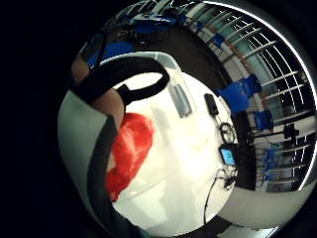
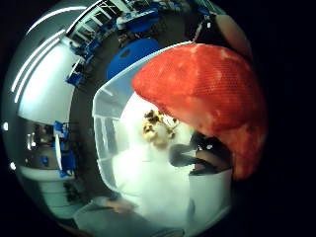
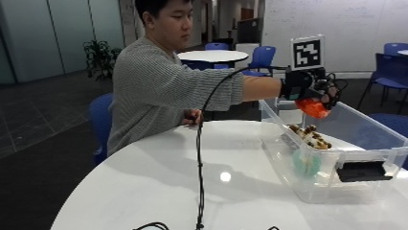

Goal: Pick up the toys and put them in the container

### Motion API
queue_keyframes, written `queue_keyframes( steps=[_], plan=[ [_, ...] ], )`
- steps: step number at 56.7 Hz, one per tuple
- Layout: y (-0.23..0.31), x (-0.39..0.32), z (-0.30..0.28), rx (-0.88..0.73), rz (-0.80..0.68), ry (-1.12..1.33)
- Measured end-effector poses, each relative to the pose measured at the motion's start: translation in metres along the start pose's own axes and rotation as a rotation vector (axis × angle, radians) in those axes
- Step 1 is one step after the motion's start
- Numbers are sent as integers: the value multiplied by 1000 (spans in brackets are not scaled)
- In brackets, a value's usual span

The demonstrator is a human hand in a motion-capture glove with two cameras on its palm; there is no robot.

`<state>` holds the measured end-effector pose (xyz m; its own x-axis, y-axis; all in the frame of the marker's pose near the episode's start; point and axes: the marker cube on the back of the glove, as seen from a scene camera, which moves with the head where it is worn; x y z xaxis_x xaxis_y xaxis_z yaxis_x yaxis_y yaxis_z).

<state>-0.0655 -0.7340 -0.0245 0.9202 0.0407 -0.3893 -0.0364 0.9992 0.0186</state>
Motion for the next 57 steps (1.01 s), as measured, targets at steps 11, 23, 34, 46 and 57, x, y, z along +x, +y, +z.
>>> queue_keyframes(
  steps=[11, 23, 34, 46, 57],
  plan=[
    [-11, -6, 9, -54, -34, -94],
    [-8, 2, 23, -154, -1, -63],
    [2, -3, 17, -154, -53, -168],
    [40, 8, -1, -118, -83, -283],
    [177, 43, -29, -80, -196, -432]
  ],
)
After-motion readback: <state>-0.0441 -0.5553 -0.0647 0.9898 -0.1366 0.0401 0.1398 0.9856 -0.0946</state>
